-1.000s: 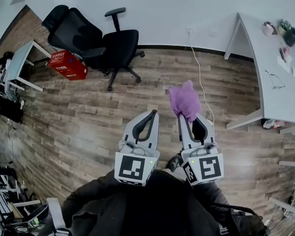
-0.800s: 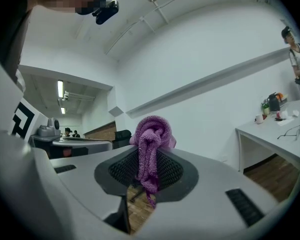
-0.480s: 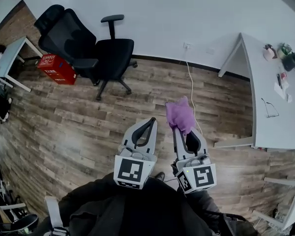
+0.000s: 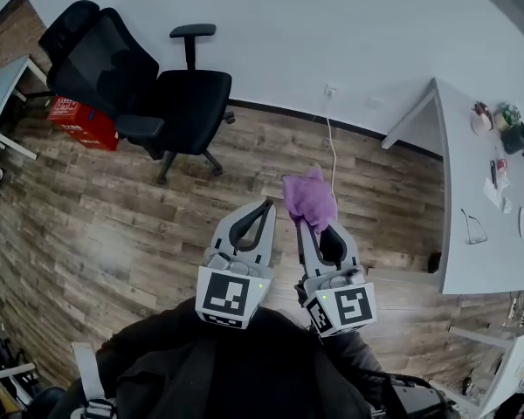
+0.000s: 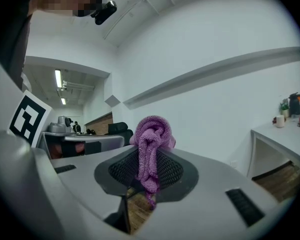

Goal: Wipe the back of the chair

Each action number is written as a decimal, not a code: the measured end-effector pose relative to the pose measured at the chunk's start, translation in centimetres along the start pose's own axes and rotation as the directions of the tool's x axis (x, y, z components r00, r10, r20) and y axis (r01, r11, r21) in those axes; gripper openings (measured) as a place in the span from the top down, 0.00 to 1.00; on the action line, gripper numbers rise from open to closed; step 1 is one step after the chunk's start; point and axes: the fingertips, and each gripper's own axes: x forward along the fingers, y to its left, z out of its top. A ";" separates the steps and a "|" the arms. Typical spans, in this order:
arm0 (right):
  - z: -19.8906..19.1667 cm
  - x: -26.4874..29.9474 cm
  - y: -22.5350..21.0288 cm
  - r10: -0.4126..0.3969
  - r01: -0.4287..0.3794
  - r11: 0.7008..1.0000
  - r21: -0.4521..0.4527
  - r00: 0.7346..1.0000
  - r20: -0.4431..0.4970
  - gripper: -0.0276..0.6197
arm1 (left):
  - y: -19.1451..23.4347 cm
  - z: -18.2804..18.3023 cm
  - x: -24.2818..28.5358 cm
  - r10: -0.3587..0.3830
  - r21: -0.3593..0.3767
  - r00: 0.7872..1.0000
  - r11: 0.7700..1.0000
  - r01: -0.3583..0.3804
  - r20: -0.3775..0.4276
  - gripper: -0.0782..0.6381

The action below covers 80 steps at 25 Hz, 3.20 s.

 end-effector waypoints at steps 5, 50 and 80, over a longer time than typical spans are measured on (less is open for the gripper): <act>1.6 4.4 0.5 0.024 -0.024 0.999 -0.023 1.000 0.012 0.83 | 3.8 1.5 1.8 0.017 -0.001 0.999 1.000 -0.017 0.031 0.89; 5.4 48.1 -25.8 0.345 -0.343 0.938 0.045 0.933 -0.098 0.83 | 27.3 3.1 43.8 0.367 -0.067 0.929 0.927 -0.370 -0.048 0.89; 6.2 79.6 7.6 0.900 -0.913 0.408 0.015 0.399 -0.178 0.83 | 64.4 4.0 27.6 0.932 -0.140 0.346 0.331 -0.933 -0.105 0.89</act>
